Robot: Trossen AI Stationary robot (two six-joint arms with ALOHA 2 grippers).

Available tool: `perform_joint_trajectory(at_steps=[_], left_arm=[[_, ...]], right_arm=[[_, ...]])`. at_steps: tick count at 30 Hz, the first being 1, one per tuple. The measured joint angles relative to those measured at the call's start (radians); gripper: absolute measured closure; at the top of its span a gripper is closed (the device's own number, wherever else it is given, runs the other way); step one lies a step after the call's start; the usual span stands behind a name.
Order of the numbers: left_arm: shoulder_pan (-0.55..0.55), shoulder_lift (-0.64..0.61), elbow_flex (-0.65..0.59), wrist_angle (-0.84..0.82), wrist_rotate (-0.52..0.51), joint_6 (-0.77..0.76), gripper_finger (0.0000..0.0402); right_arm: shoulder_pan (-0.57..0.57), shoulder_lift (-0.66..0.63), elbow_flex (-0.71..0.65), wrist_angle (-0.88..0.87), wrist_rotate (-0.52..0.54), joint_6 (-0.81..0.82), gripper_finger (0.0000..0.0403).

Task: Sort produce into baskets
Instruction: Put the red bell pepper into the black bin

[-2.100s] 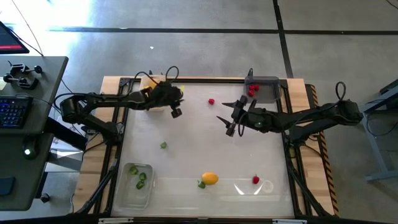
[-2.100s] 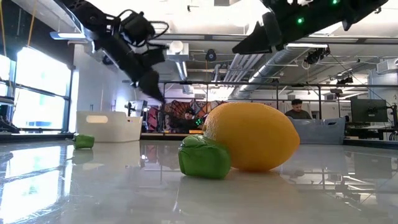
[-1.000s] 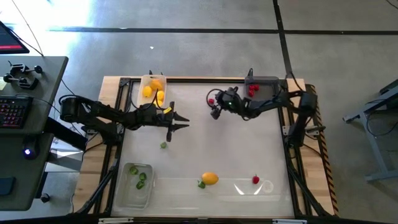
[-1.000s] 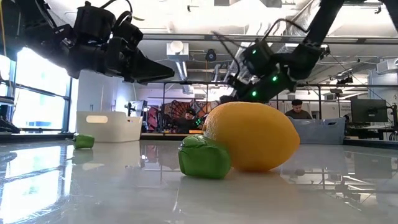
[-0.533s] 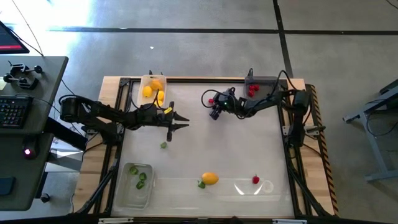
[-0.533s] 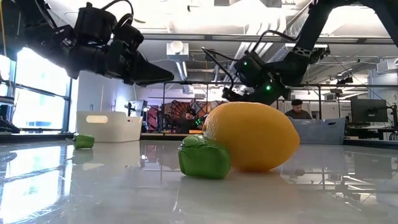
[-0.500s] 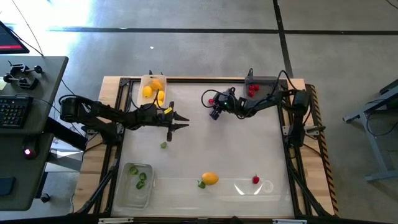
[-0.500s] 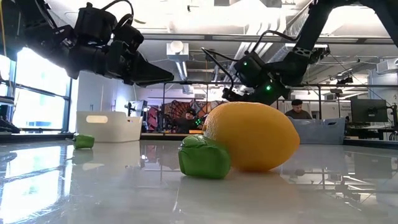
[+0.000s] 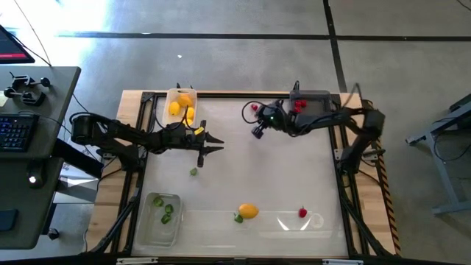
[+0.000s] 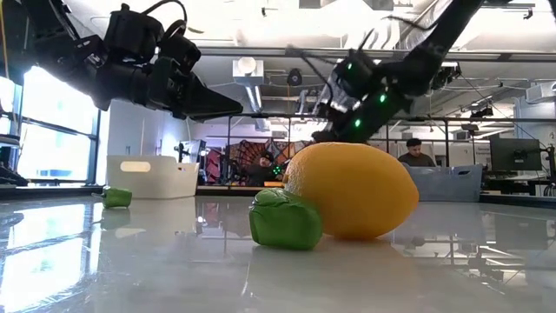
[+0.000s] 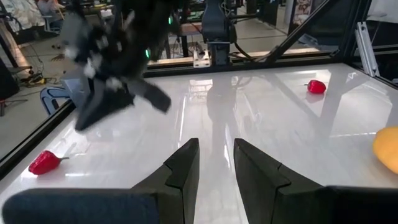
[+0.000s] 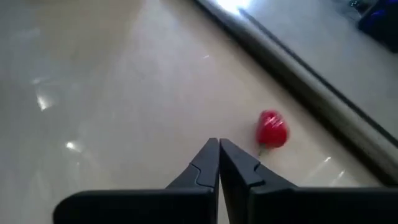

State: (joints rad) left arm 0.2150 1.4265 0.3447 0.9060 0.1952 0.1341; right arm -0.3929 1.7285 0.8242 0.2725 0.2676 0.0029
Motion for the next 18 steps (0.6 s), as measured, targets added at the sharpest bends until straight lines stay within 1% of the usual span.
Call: perform_joint_trajectory(at_steps=[3,8,12,14,18], left_arm=[[0.0,0.0,0.0,-0.001,-0.001,0.0,0.0316],[0.0,0.0,0.0,-0.001,-0.001,0.0,0.0316],[0.0,0.0,0.0,-0.001,-0.001,0.0,0.0316],[0.0,0.0,0.0,0.003,-0.001,0.0,0.0316],[0.0,0.0,0.0,0.006,-0.001,0.0,0.0316]], right_arm=[[0.002,-0.061,0.0,-0.023,0.027,0.024,0.0402],[-0.006,-0.056,0.0,-0.028,0.019,0.096,0.0387],[-0.028,-0.016,0.0,-0.022,0.02,0.101,0.0358],[-0.04,0.003,0.0,-0.008,0.02,0.075,0.034],[-0.067,0.047,0.0,0.036,-0.012,0.042,0.03]])
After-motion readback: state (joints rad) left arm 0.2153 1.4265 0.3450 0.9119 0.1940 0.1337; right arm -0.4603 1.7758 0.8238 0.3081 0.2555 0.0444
